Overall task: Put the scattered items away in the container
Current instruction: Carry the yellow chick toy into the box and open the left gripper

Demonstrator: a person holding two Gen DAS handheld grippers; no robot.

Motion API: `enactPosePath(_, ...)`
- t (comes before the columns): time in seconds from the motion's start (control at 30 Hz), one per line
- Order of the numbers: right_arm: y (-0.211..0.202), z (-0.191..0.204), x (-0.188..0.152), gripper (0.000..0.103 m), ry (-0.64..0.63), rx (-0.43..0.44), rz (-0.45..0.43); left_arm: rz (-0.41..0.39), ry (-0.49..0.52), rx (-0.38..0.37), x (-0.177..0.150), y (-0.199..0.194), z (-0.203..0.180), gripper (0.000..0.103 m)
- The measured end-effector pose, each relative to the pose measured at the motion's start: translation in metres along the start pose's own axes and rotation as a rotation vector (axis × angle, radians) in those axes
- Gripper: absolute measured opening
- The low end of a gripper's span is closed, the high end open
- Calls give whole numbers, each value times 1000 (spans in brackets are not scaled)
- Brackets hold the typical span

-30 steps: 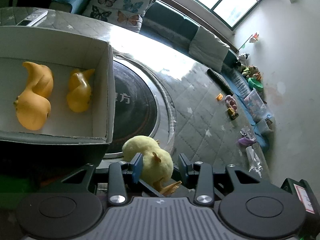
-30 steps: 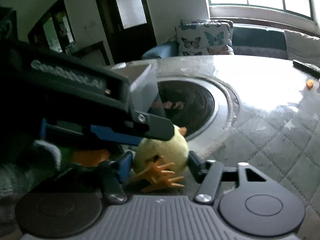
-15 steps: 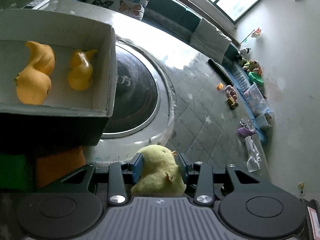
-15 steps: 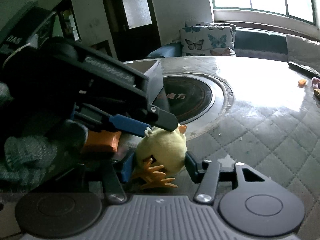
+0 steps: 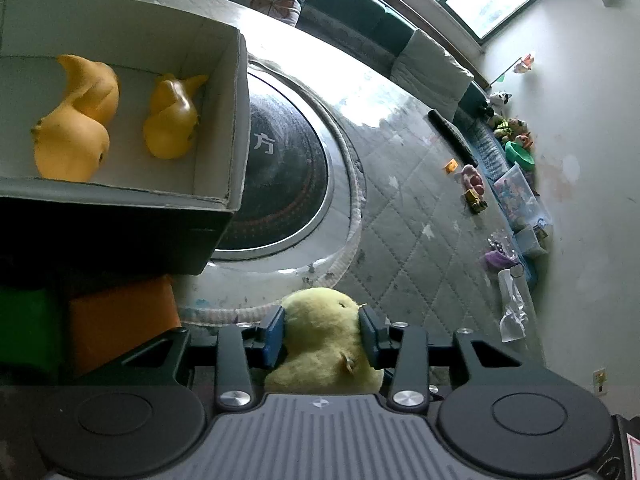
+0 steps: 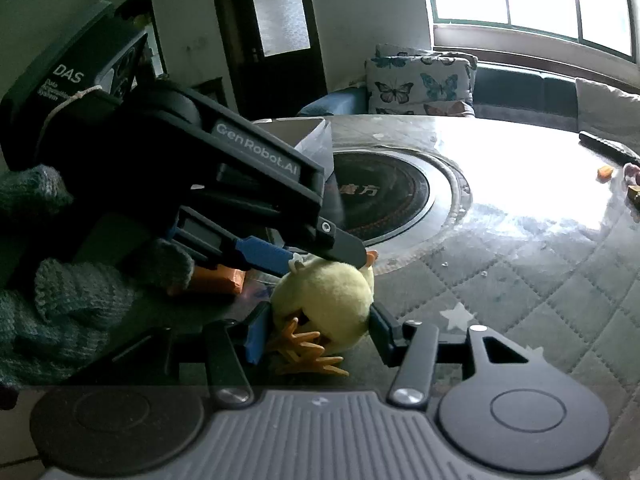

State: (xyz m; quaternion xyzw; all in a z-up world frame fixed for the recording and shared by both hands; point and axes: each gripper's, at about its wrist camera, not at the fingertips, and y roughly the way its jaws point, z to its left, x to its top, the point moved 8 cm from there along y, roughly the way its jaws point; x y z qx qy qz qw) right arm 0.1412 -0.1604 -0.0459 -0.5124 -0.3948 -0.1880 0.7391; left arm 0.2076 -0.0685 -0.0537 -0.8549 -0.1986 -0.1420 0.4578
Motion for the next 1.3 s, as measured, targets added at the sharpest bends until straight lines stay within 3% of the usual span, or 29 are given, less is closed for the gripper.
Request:
enactPosePath(0.17,-11,8,11,53,-24,0,-36,-52,14,-13,7,-23,-7,43)
enactPosePath(0.4,-27,34,63,53,-128,23,-158,-217,53,-17,45,-79,-17,43)
enactPosePath(0.63,2,62,109,53,-208,96,-223,-327,28,41,91,-106,13,42)
enactPosePath(0.93,65,79,119,53,-225,138,-162,-298,-25,78,116,-81,61,42)
enactPosePath(1.3,91,72,103,54,-197,129,-101,-252,-43,77,112,-58,84,42)
